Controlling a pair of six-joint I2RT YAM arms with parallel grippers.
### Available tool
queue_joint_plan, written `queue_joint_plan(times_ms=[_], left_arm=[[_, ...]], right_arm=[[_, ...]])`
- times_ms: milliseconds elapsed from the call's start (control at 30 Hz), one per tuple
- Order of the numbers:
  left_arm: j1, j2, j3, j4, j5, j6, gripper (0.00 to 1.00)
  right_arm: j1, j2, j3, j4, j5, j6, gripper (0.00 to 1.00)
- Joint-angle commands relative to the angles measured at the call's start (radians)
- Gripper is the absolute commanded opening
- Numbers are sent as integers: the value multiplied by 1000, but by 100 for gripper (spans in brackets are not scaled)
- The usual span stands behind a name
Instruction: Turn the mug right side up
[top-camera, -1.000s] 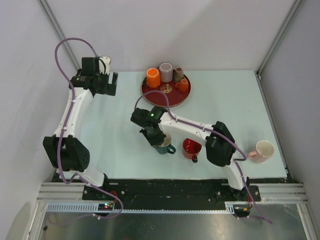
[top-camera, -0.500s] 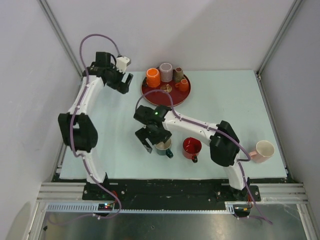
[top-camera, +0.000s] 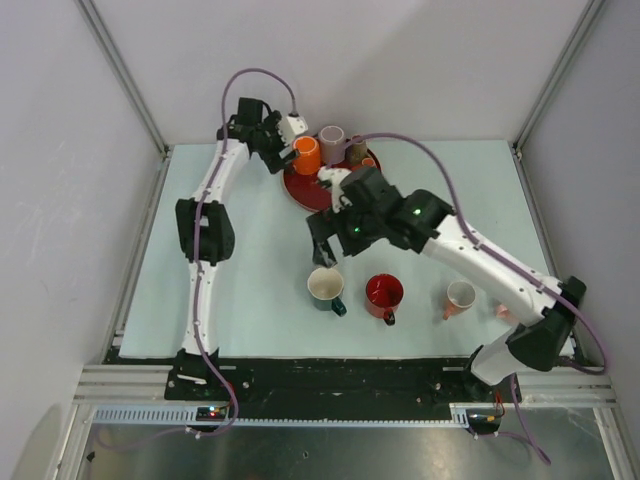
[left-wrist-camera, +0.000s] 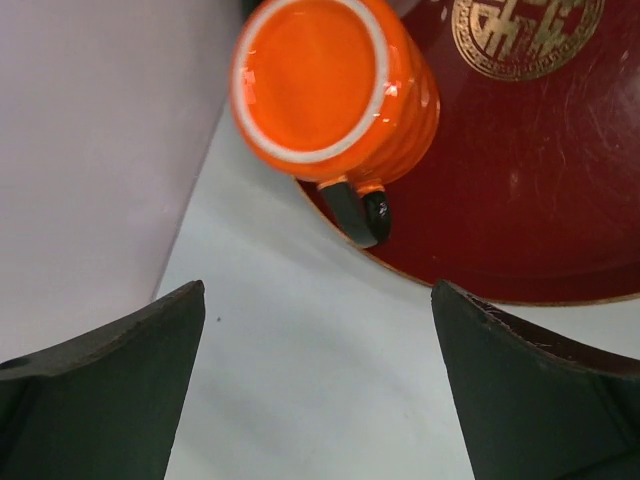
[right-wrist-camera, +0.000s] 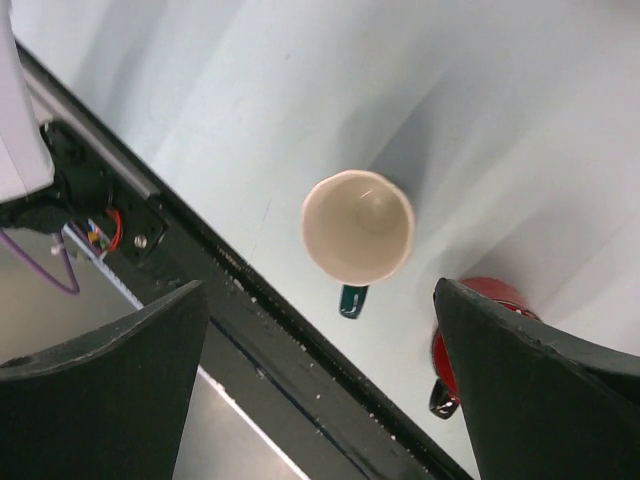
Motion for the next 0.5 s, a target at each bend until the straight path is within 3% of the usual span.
queue_joint_plan(times_ms=[0, 233, 467], left_arm=[[-43, 54, 61, 46, -65, 131, 96], [-47, 103, 81, 111, -89, 162, 93], [-73, 136, 48, 117, -185, 178, 78]], right_arm=[[-64, -63, -36, 73, 20, 33, 99], [-112, -61, 1, 35, 36, 25, 100], [-129, -17, 71, -25, 43, -13, 99]])
